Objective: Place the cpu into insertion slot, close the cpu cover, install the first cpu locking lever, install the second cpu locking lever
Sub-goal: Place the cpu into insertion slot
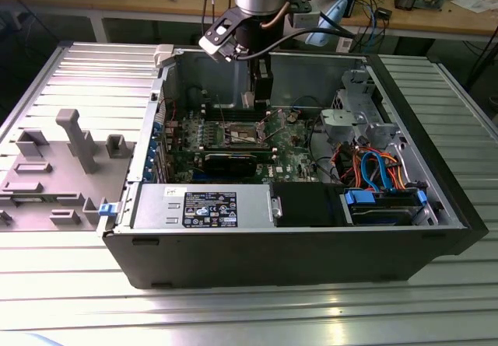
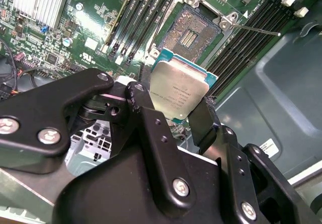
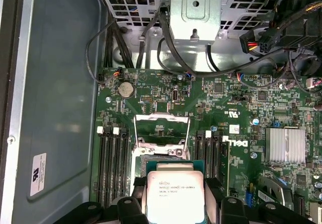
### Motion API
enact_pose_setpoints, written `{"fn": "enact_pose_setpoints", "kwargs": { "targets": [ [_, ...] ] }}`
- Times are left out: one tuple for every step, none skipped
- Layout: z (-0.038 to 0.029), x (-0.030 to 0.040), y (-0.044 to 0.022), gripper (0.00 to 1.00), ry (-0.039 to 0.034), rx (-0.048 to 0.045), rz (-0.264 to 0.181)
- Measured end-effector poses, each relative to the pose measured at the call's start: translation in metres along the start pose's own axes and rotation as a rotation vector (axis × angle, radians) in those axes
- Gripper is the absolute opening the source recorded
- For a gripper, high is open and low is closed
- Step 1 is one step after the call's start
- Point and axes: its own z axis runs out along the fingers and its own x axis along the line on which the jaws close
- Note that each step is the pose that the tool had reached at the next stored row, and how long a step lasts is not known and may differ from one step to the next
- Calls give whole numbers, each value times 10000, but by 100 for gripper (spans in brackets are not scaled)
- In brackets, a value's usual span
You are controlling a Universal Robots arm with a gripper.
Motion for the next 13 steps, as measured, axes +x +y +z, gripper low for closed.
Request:
{"fn": "enact_pose_setpoints", "kwargs": {
  "targets": [
    [1, 0, 0, 54, -1, 0, 0],
    [27, 0, -2, 54, -1, 1, 0],
    [39, 0, -3, 54, -1, 1, 0],
    [39, 0, -3, 54, -2, 1, 0],
    [40, 0, -3, 54, -1, 1, 0],
    [40, 0, -3, 54, -1, 0, 0],
    [42, 0, -3, 54, 0, 0, 0],
    [44, 0, -3, 54, 0, 0, 0],
    [46, 0, -3, 54, 0, 0, 0],
    [53, 0, -4, 54, 1, -1, 0],
    [59, 0, -5, 54, 0, 0, 0],
    [66, -1, -5, 54, -1, 0, 0],
    [74, 0, -7, 54, 0, 0, 2]
  ]
}}
